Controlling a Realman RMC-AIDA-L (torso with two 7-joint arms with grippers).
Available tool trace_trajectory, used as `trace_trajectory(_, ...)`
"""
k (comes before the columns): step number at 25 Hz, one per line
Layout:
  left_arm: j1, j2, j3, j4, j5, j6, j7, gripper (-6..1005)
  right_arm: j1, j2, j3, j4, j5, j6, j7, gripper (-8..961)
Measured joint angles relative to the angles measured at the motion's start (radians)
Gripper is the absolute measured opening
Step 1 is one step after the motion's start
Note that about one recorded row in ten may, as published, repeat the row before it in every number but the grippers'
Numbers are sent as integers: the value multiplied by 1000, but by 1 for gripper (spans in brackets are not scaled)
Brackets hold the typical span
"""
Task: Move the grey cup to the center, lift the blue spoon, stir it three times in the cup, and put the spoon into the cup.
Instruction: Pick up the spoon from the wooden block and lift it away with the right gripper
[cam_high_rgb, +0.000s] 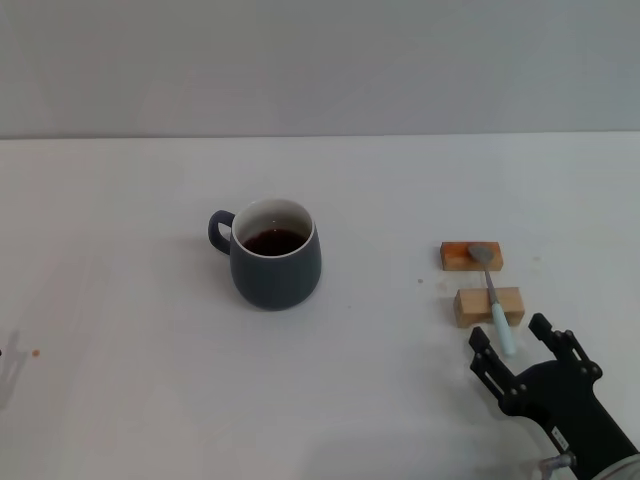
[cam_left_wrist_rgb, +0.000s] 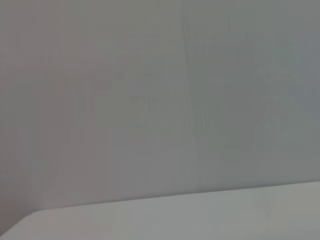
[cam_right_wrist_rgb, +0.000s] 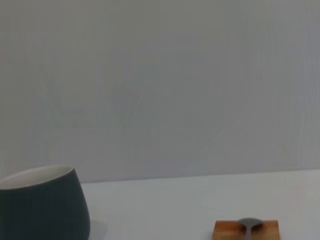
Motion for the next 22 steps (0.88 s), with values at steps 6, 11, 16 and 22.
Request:
trace_trajectory(6,7,0,0,1,0,0,0,856,-11,0,0,3,0,-4,0,795)
trace_trajectory(11,8,0,0,1,0,0,0,855,-14,0,0,4,0,-8,1,795)
trace_trajectory(16,10,0,0,1,0,0,0,855,-15,0,0,6,0,-12,2,784)
trace_trajectory(22,10,0,0,2,0,0,0,855,-15,-2,-1,6,0,-14,26,710)
